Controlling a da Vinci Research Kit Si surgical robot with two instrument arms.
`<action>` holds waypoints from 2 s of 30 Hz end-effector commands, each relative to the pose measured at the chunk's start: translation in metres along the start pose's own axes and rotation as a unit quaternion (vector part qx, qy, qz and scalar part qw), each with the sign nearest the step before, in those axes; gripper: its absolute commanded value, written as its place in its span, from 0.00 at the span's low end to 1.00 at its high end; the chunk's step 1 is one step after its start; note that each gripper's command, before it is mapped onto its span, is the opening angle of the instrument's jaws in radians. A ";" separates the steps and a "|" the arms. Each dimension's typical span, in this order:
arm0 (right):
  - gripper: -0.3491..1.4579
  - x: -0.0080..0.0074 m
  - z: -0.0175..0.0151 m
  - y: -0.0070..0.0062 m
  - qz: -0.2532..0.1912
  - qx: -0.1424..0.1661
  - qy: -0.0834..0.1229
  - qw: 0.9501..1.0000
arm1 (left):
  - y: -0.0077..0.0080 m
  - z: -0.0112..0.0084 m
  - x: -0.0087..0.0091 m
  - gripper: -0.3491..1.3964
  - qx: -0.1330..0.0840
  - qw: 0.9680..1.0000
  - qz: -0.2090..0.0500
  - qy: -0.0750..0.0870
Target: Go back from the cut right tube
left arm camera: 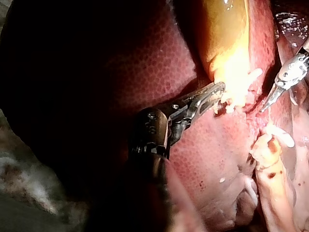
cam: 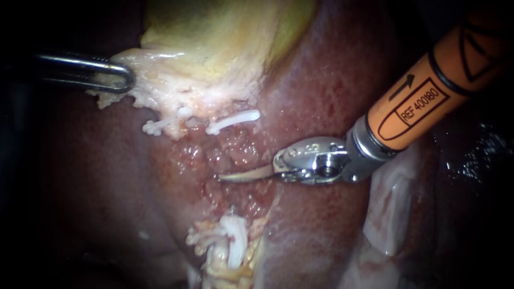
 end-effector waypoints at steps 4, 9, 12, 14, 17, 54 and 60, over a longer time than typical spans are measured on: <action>0.00 -0.0002 0.0001 -0.0001 0.035 0.015 0.020 0.999 | 0.0000 0.0000 0.0000 0.00 0.000 1.000 0.000 0.000; 0.71 -0.0004 0.0006 -0.0004 0.056 0.043 0.083 0.994 | -0.0001 0.0000 -0.0001 0.00 0.000 1.000 0.000 0.000; 0.84 -0.0003 0.0008 -0.0003 0.057 0.033 0.092 0.994 | -0.0001 0.0001 -0.0001 0.00 0.000 1.000 0.000 0.000; 0.85 -0.0003 0.0009 -0.0002 0.058 0.031 0.092 0.994 | -0.0001 0.0000 -0.0001 0.00 0.000 1.000 0.000 0.000; 0.87 -0.0003 0.0008 -0.0002 0.058 0.030 0.092 0.994 | -0.0001 0.0001 -0.0001 0.00 0.000 1.000 0.000 0.000; 0.99 -0.0004 -0.0140 -0.0036 -0.121 -0.179 -0.092 0.972 | 0.0001 0.0057 -0.0014 0.00 -0.008 1.000 0.008 0.005; 0.99 -0.0004 -0.0141 -0.0036 -0.121 -0.179 -0.092 0.972 | -0.0003 0.0083 -0.0031 0.00 -0.016 1.000 0.014 0.002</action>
